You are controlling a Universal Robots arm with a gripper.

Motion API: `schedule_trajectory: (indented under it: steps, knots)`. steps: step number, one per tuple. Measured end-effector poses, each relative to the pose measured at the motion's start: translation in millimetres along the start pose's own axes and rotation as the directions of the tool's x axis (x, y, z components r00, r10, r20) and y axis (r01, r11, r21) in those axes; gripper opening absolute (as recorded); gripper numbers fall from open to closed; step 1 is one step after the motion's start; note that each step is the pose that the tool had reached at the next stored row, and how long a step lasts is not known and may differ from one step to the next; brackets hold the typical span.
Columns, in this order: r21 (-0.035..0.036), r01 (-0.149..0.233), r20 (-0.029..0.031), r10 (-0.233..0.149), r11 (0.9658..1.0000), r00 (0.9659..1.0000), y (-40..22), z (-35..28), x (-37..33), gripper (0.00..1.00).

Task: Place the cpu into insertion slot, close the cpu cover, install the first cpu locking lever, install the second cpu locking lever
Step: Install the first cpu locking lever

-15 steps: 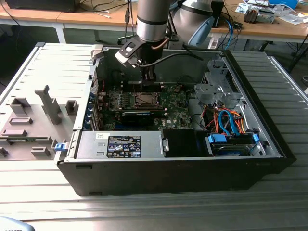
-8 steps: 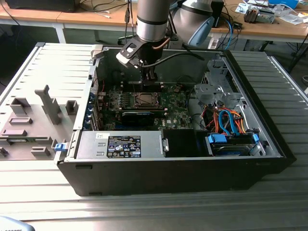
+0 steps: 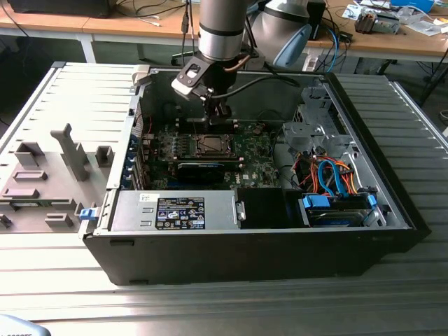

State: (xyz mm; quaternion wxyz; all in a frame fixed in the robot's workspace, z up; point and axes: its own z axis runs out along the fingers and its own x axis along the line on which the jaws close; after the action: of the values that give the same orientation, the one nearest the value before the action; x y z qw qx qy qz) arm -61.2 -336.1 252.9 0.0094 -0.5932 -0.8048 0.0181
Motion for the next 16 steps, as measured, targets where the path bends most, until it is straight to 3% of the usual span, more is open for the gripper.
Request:
schedule_trajectory:
  steps: [16]
  knots:
    - [-0.0004,0.072,0.0029,-0.072,0.9974,0.9974,0.0,0.0,0.0,0.11]
